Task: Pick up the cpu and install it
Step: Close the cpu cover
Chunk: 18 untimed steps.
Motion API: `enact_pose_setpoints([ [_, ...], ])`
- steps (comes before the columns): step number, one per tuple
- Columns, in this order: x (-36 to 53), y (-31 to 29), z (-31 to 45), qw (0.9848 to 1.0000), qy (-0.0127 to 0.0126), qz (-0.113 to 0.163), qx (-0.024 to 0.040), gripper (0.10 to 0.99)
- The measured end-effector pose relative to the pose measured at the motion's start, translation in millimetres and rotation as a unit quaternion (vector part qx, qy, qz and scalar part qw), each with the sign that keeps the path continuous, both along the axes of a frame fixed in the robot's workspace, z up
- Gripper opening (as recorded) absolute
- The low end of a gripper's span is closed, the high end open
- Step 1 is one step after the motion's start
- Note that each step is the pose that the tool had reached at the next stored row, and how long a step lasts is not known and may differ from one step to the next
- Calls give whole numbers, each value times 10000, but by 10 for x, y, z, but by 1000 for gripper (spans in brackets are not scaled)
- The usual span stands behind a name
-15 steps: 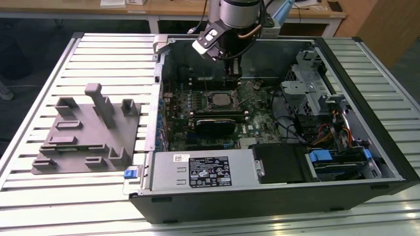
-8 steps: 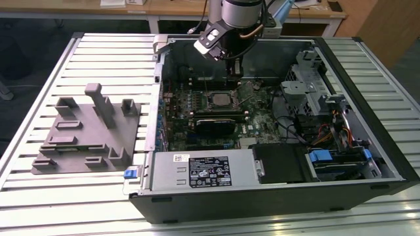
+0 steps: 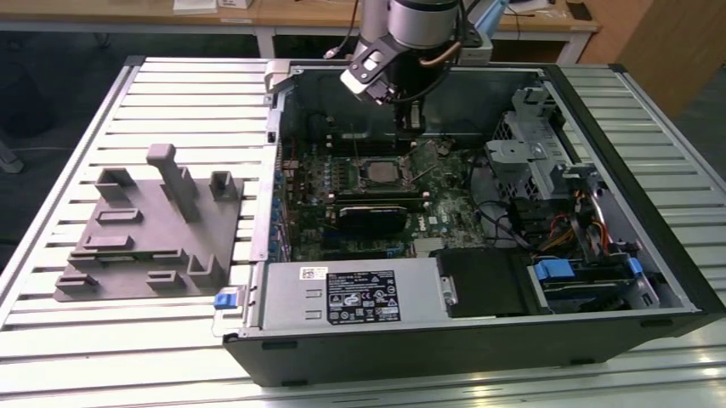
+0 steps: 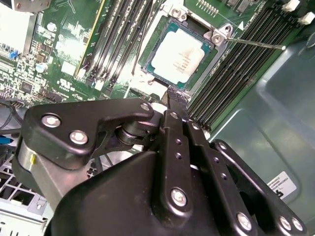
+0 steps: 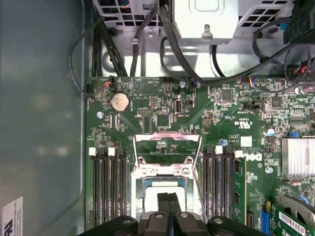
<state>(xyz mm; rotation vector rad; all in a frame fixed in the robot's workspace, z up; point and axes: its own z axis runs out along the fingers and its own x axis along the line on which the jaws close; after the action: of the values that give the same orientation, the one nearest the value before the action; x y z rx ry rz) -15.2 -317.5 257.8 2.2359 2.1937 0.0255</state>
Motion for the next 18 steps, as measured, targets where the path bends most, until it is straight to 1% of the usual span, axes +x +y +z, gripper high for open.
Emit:
enact_pose_setpoints([
  [9, 98, 0, 0, 10000, 0, 0, 0, 106],
  [18, 273, 0, 0, 10000, 0, 0, 0, 106],
])
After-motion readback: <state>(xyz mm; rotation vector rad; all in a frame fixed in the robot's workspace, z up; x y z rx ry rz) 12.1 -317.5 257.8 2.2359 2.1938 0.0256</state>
